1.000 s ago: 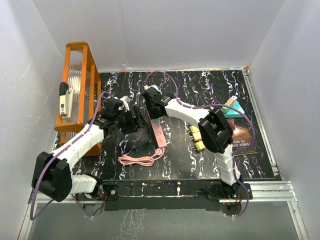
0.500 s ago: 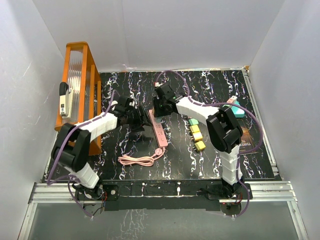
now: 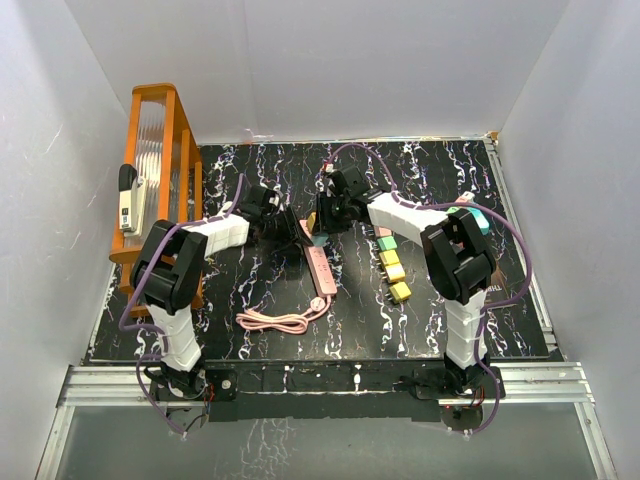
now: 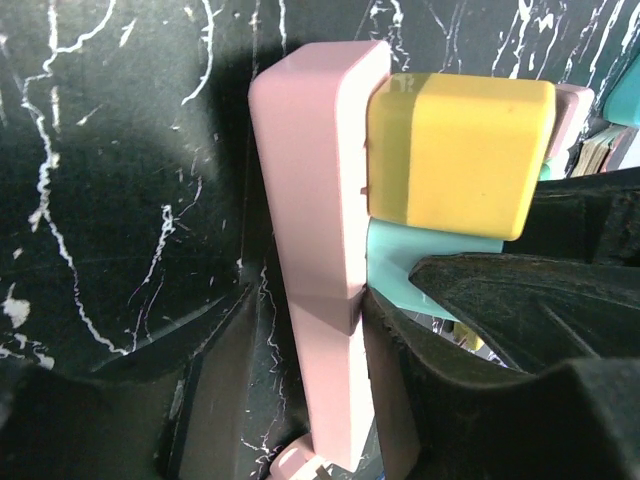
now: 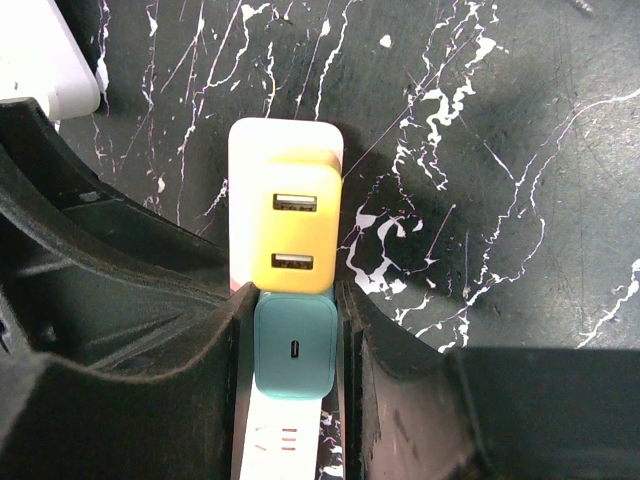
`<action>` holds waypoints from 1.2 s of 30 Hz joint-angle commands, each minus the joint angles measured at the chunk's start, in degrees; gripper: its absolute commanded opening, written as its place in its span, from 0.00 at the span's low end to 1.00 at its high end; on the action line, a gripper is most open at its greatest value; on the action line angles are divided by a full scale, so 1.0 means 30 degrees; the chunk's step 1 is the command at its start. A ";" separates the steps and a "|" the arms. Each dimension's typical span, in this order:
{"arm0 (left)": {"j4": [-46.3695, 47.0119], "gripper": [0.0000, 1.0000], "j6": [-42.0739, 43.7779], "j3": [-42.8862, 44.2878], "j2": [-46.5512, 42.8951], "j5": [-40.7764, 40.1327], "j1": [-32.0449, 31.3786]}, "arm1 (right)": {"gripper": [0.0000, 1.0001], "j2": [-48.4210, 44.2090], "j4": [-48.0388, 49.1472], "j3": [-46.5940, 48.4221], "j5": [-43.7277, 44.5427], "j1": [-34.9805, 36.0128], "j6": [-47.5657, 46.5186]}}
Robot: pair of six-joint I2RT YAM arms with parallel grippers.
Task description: Pull the plug off the socket
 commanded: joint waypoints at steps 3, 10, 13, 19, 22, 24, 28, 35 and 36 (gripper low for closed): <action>-0.0328 0.37 0.0589 0.0009 0.0762 -0.1141 -0.0046 | 0.00 -0.1291 0.1650 0.0148 -0.2123 0.0038 0.0604; -0.2206 0.28 0.1814 -0.0652 0.1907 -0.5452 -0.0046 | 0.00 -0.1812 0.2052 0.0446 -0.2596 0.0049 0.1012; -0.2340 0.27 0.2243 -0.1477 0.2783 -0.6458 0.0071 | 0.00 -0.1836 0.1579 0.1382 -0.2227 0.0130 0.1071; -0.1932 0.26 0.2036 -0.2470 0.3347 -0.6539 0.0142 | 0.00 -0.1946 -0.1042 0.3739 0.2364 0.1634 0.0236; -0.2129 0.26 0.1954 -0.2582 0.3325 -0.6856 0.0257 | 0.00 -0.2160 -0.1928 0.4656 0.4128 0.2109 0.0208; -0.1971 0.26 0.1857 -0.2750 0.3260 -0.6769 0.0354 | 0.00 -0.2281 -0.2499 0.5348 0.5038 0.2406 0.0193; -0.2056 0.26 0.1922 -0.2671 0.3157 -0.6384 0.0393 | 0.00 -0.3021 -0.3341 0.6078 0.7045 0.2646 -0.0268; -0.1571 0.27 0.2680 -0.1761 0.1901 -0.3162 0.0393 | 0.00 -0.6510 -0.3101 0.3921 0.9658 0.1915 -0.1905; -0.1496 0.28 0.2781 -0.1482 0.1754 -0.2340 0.0393 | 0.00 -0.7153 -0.2672 0.3006 0.9438 0.1534 -0.2107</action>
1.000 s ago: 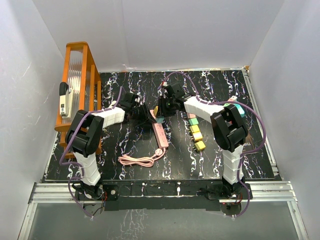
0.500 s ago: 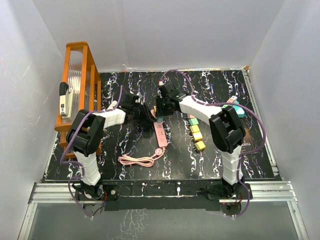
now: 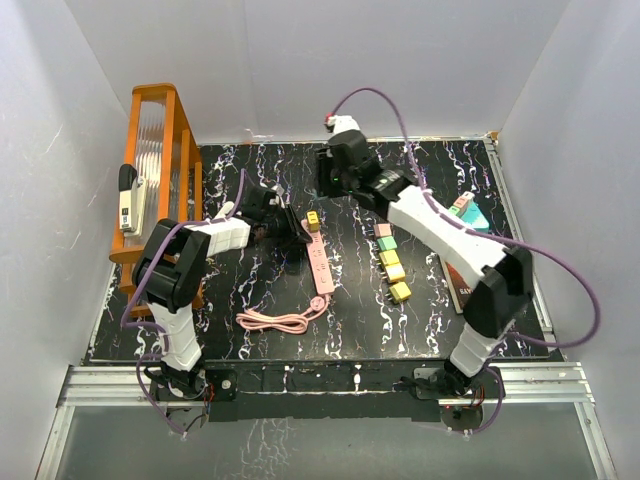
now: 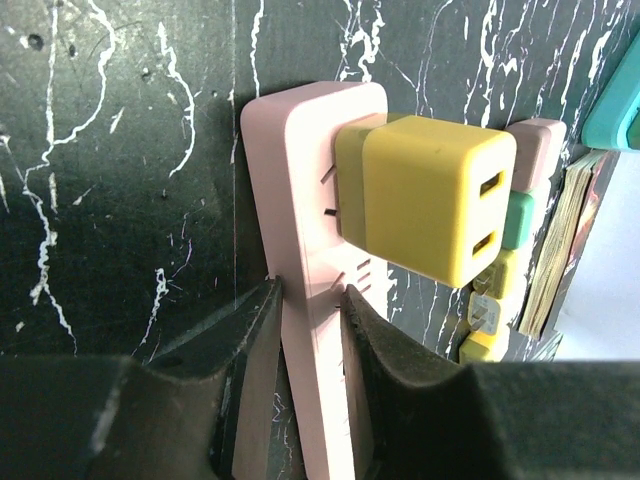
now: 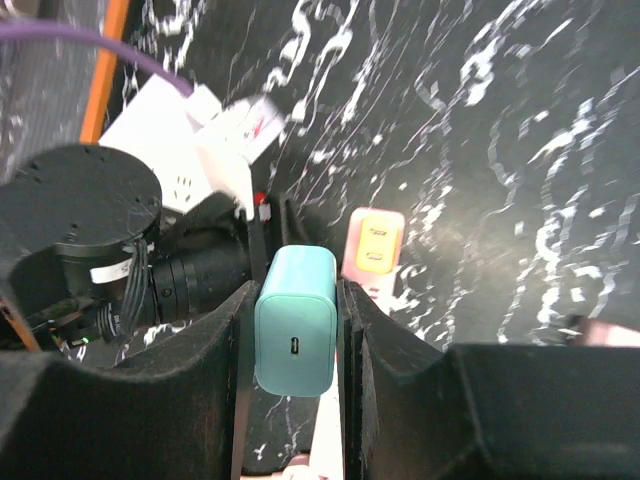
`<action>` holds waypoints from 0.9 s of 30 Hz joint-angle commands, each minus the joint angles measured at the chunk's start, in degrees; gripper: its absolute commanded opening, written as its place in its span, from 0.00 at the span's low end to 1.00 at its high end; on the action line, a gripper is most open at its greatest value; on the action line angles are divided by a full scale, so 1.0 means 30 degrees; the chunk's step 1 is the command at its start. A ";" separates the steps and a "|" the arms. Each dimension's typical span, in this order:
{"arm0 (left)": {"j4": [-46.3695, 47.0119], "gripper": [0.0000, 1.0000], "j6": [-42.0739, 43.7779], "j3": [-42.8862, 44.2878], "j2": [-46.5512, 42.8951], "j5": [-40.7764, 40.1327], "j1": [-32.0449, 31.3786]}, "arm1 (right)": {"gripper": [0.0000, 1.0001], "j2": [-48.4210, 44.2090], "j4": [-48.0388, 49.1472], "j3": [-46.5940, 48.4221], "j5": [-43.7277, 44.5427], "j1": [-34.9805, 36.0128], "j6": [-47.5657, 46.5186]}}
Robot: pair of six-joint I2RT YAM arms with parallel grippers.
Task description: Pull the plug off the socket
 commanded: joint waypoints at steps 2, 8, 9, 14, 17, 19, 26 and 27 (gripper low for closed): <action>-0.4257 0.30 0.2325 -0.0437 0.0782 -0.0366 0.0269 | 0.00 -0.3795 0.2164 -0.3645 -0.0099 -0.2308 -0.1642; -0.4470 0.38 0.2257 0.0424 -0.1087 0.1412 0.0269 | 0.00 -0.4465 0.3283 -0.6997 -0.4146 -0.7043 -0.2081; -0.4663 0.39 0.2304 0.0605 -0.1318 0.1746 0.0269 | 0.00 -0.4304 0.3485 -0.7313 -0.4905 -0.7562 -0.2041; -0.4884 0.40 0.1963 0.0301 -0.3035 0.2902 0.0244 | 0.00 -0.2786 0.5708 -0.9007 -1.0118 -1.0896 -0.0473; -0.5082 0.42 0.1867 -0.0634 -0.4466 0.3008 0.0157 | 0.00 -0.1370 0.7914 -0.9790 -1.4077 -1.2383 0.1042; -0.5202 0.44 0.1766 -0.1376 -0.5505 0.3041 0.0096 | 0.00 0.0200 0.8276 -0.9483 -1.5647 -1.2821 0.1159; -0.5137 0.53 0.1177 -0.3829 -0.7853 0.3384 -0.0372 | 0.03 0.3549 0.7895 -0.8077 -1.6065 -1.2988 0.0346; -0.5043 0.53 0.0976 -0.4152 -0.8111 0.3385 -0.0474 | 0.03 0.3828 0.7808 -0.7909 -1.6222 -1.2992 0.0207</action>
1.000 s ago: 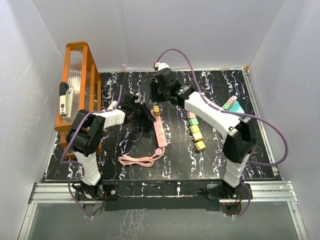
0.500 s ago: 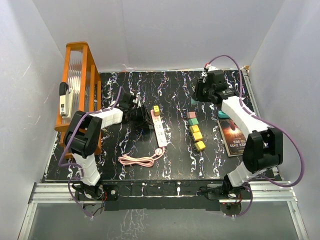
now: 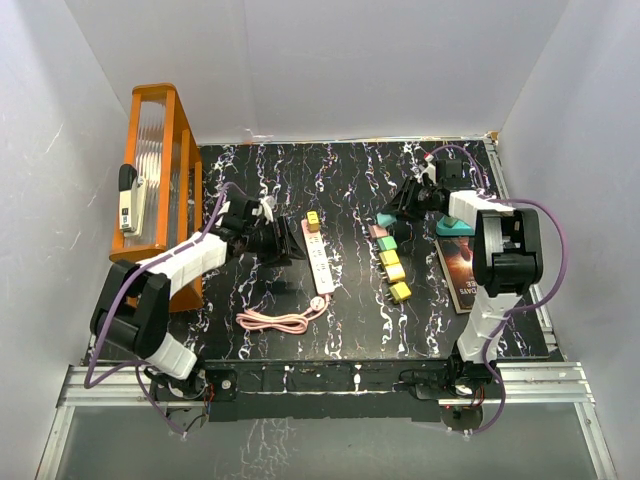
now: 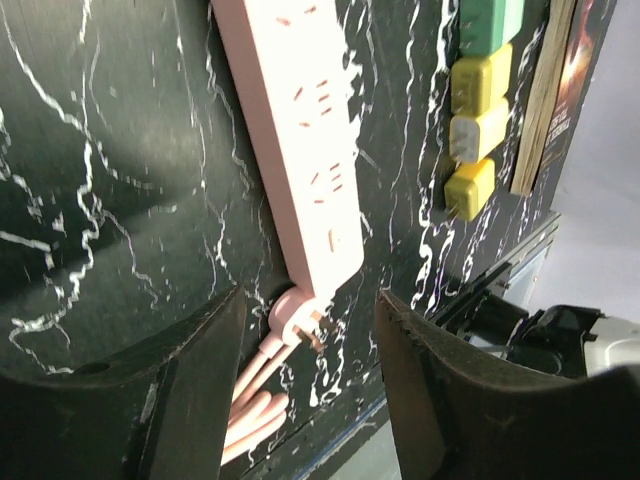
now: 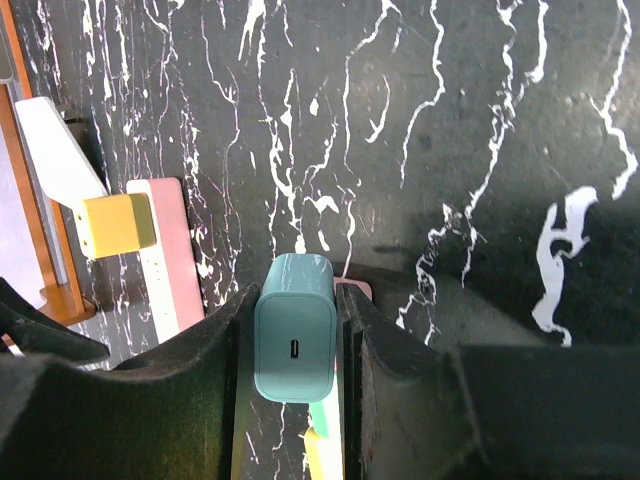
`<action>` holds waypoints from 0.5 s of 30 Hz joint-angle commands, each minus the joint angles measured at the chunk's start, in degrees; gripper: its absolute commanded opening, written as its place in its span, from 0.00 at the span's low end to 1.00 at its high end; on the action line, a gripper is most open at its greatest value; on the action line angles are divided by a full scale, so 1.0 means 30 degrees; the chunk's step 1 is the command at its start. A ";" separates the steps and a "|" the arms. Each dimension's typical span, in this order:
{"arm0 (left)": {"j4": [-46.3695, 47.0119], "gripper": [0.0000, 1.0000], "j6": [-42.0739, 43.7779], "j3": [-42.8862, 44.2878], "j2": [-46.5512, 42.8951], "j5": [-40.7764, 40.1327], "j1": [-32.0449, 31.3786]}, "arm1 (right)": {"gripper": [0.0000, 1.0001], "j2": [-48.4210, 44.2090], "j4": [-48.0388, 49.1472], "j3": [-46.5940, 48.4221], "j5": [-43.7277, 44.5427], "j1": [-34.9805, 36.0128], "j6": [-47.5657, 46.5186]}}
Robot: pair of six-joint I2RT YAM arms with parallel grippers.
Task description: Pull the plug off the socket
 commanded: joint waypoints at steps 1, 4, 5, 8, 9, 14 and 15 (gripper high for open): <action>-0.0361 0.53 -0.0817 -0.1363 -0.1375 0.0708 -0.0454 | 0.03 0.0859 0.1028 0.1227 -0.1095 0.0161 -0.0732; -0.0164 0.54 -0.1085 -0.1796 -0.1719 0.0671 -0.0878 | 0.04 0.1055 0.1512 0.1108 -0.1319 0.0143 -0.0505; -0.0156 0.54 -0.1090 -0.1806 -0.1707 0.0600 -0.1029 | 0.04 0.1102 0.1617 0.1112 -0.1403 0.0143 -0.0450; -0.0284 0.55 -0.1123 -0.1598 -0.1493 0.0491 -0.1255 | 0.05 0.1188 0.1543 0.1413 -0.1693 0.0143 -0.0237; -0.0241 0.55 -0.1120 -0.1455 -0.1419 0.0471 -0.1314 | 0.07 0.1185 0.1735 0.1396 -0.1845 0.0143 -0.0050; -0.0418 0.55 -0.0983 -0.0733 -0.1027 0.0269 -0.1415 | 0.12 0.2238 0.1041 0.2362 -0.2248 0.0143 -0.0369; -0.0415 0.55 -0.0953 -0.0640 -0.1020 0.0279 -0.1422 | 0.12 0.2389 0.1013 0.2448 -0.2226 0.0143 -0.0440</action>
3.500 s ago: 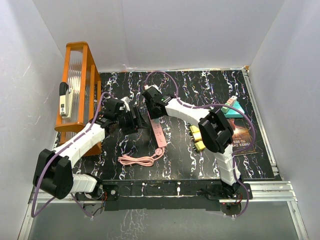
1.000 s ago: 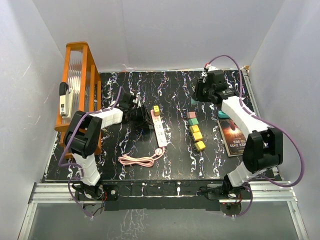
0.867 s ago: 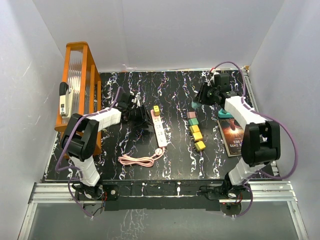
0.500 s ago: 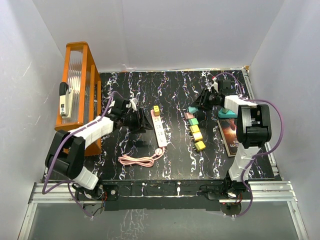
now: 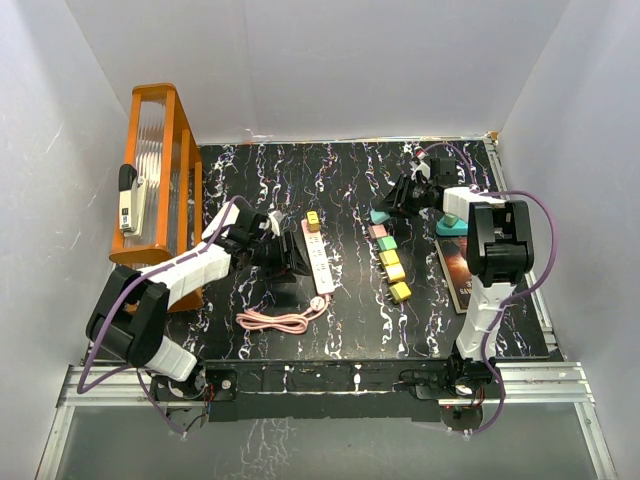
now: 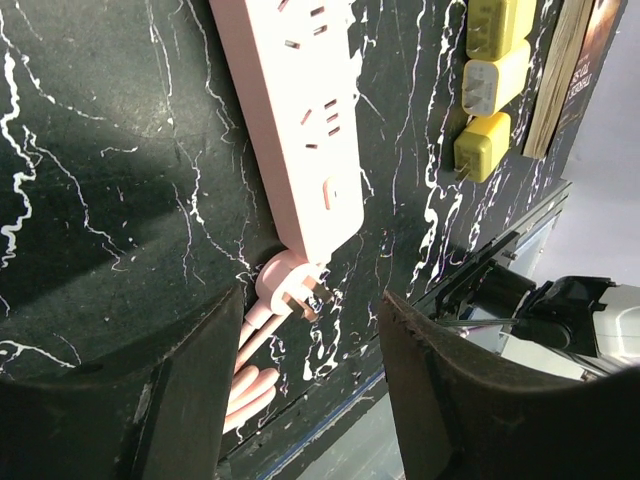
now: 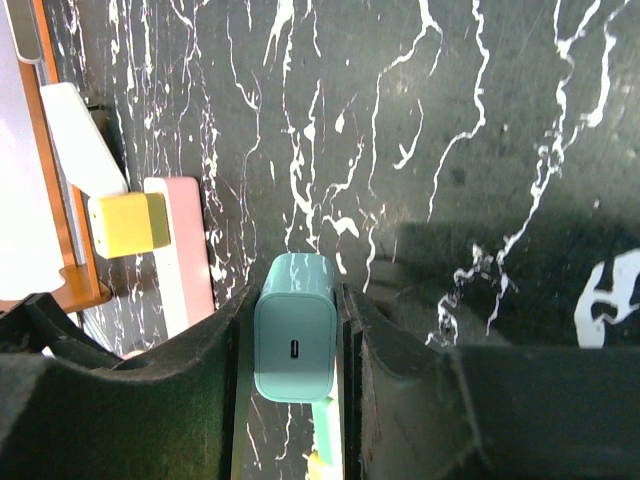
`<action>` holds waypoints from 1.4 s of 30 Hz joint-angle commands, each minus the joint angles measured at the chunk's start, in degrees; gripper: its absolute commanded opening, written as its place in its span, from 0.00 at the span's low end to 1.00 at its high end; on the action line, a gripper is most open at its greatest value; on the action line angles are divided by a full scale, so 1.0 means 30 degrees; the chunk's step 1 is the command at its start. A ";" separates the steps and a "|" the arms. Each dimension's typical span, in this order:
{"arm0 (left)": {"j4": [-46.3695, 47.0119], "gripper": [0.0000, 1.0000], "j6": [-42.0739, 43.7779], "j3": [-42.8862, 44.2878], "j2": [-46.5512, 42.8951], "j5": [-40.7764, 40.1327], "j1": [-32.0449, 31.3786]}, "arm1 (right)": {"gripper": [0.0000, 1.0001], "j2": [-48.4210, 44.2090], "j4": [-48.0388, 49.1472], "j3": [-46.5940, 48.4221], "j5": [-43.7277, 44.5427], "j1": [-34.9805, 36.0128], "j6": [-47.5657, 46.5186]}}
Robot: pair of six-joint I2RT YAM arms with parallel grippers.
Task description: Pull the plug off the socket
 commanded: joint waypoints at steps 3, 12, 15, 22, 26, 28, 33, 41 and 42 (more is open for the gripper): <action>-0.0530 0.55 0.0150 0.1228 -0.0174 0.0088 -0.0103 | 0.13 0.1103 -0.0002 0.1444 -0.0376 0.0026 -0.0557; -0.1360 0.56 0.0461 0.1279 -0.0780 -0.0659 -0.0097 | 0.30 0.0754 -0.1261 0.1531 0.0649 0.0143 -0.1314; -0.1395 0.56 0.0457 0.1222 -0.0875 -0.0870 -0.0103 | 0.40 0.0078 -0.1868 0.1624 0.1785 0.0158 -0.1475; -0.1518 0.57 0.0379 0.1154 -0.1100 -0.0999 -0.0092 | 0.58 -0.1372 -0.4991 0.2798 0.6145 0.0696 -0.2479; -0.1540 0.57 0.0374 0.1073 -0.1345 -0.1111 -0.0105 | 0.64 -0.2373 -0.6031 0.3260 0.9035 0.1759 -0.2790; -0.1647 0.58 0.0427 0.1074 -0.1454 -0.1238 -0.0103 | 0.67 -0.2835 -0.6329 0.3539 1.0086 0.2604 -0.2904; -0.1604 0.58 0.0427 0.0890 -0.1839 -0.1502 -0.0082 | 0.73 -0.3514 -0.6508 0.4274 1.2570 0.5785 -0.2817; -0.2080 0.58 0.0661 0.0518 -0.2284 -0.1903 -0.0105 | 0.77 -0.1447 -0.7253 0.7915 1.5236 1.0519 -0.2340; -0.2219 0.58 0.0724 0.0466 -0.2674 -0.2019 -0.0105 | 0.77 -0.0957 -0.7494 0.8505 1.5584 1.0896 -0.2302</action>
